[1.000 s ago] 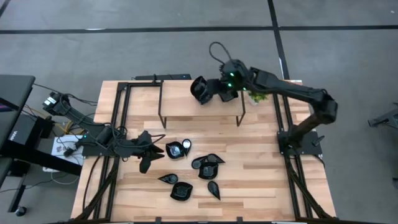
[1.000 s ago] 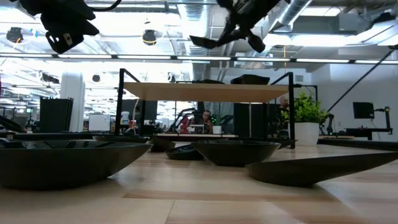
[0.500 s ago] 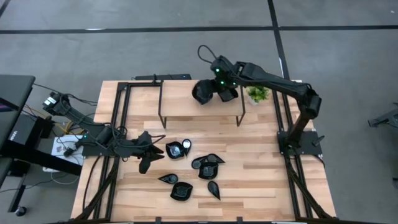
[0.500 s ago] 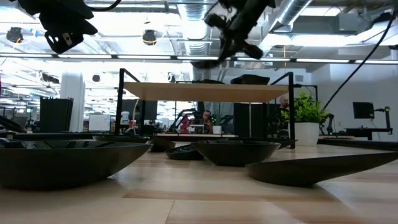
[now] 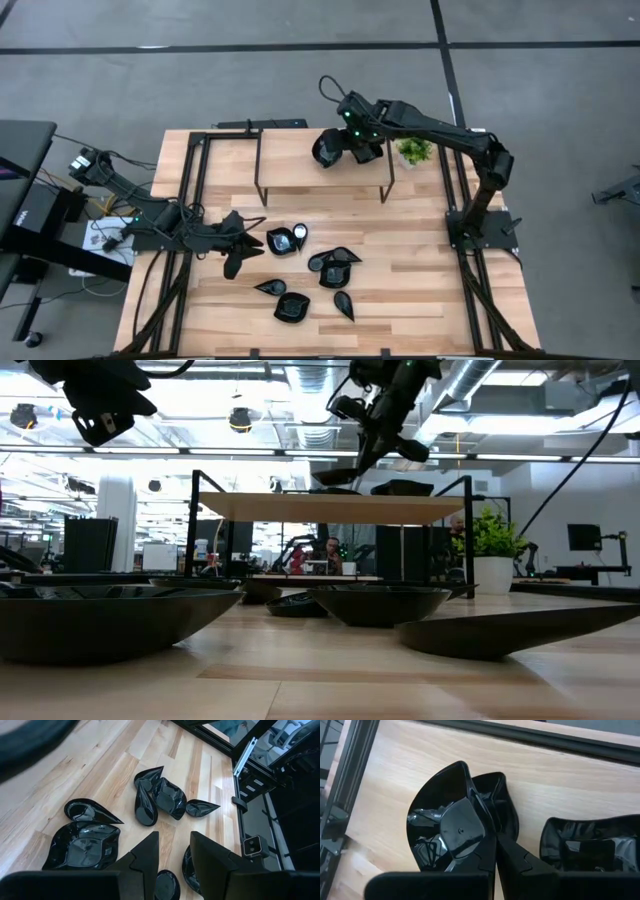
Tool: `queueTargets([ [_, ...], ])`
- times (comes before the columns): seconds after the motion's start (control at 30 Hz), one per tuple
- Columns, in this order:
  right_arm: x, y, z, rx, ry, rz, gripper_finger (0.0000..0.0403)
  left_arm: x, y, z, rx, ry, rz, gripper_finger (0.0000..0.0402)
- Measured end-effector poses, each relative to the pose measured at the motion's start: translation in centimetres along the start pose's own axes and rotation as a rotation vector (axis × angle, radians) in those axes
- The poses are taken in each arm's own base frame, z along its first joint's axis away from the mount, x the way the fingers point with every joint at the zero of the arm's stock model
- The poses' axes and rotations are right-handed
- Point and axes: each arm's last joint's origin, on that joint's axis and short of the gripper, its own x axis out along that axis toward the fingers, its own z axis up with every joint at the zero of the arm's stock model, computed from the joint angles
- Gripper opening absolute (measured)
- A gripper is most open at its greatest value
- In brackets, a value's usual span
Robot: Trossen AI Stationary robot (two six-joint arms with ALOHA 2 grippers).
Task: Pick & Place Mini shaped plates
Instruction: Stack the black leaf shaped plate on the black leaf shaped plate on the shelf
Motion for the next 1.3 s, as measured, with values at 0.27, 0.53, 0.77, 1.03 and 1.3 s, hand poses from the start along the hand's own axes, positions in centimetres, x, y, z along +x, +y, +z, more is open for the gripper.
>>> queueTargets([
  [0.27, 0.0, -0.11, -0.18, -0.002, 0.015, -0.014, 0.0001, 0.0, 0.0, 0.0, 0.0, 0.0, 0.0, 0.0113],
  [0.53, 0.0, -0.12, -0.17, -0.004, 0.014, -0.016, 0.0001, 0.0, 0.0, 0.0, 0.0, 0.0, 0.0, 0.0113],
  [0.77, 0.0, -0.16, -0.13, -0.003, -0.003, -0.032, 0.003, 0.0, 0.0, 0.0, -0.002, -0.001, 0.0, 0.0113],
  [1.03, 0.01, -0.11, -0.08, -0.01, -0.009, -0.027, 0.0075, 0.0, 0.0, 0.01, -0.003, -0.001, 0.0, 0.0113],
  [1.3, -0.17, 0.17, -0.23, -0.056, -0.011, -0.017, 0.0075, 0.0, -0.01, 0.01, -0.002, -0.001, 0.0, 0.0113],
])
